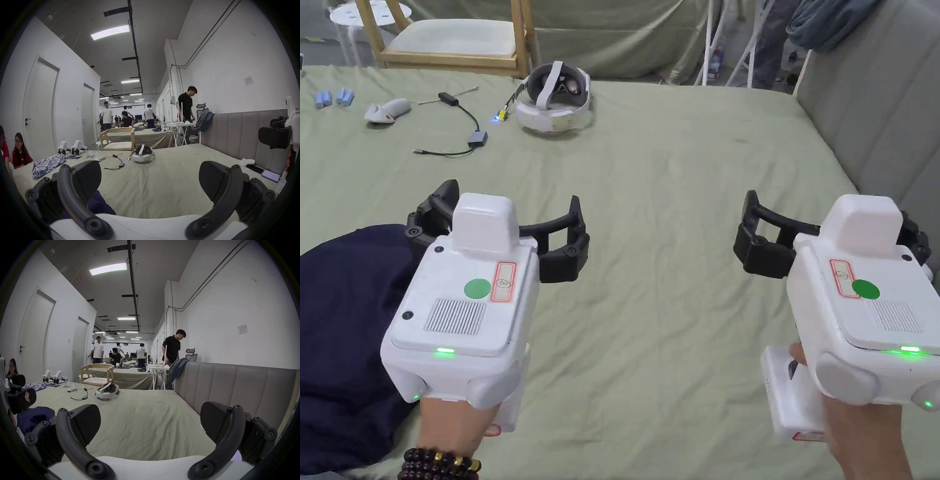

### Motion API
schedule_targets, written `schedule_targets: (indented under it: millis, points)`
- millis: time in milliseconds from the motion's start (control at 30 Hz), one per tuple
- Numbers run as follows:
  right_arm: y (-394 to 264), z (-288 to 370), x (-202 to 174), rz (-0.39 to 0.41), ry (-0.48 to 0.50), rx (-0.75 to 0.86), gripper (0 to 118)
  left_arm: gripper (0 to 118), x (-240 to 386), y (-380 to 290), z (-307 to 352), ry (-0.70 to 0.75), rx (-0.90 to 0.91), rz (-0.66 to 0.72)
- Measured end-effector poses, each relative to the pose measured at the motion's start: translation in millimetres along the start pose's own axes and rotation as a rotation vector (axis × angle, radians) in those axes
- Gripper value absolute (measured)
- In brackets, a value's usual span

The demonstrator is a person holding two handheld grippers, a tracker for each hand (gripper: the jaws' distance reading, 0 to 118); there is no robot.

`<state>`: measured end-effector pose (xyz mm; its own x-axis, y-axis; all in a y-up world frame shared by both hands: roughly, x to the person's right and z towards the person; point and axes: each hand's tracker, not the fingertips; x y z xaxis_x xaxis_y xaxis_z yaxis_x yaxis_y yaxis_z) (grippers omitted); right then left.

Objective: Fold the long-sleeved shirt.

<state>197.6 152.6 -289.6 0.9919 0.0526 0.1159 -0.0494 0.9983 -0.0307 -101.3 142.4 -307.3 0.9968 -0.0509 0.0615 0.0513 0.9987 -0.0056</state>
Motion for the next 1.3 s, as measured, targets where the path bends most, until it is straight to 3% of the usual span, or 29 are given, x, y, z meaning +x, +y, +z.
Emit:
schedule_targets:
  millis: [1300]
  points:
    - [1.6,1.6,2.1,-0.002,-0.004,0.014,118,110,1.2,1.3,2.8,-0.01,0.016,0.013]
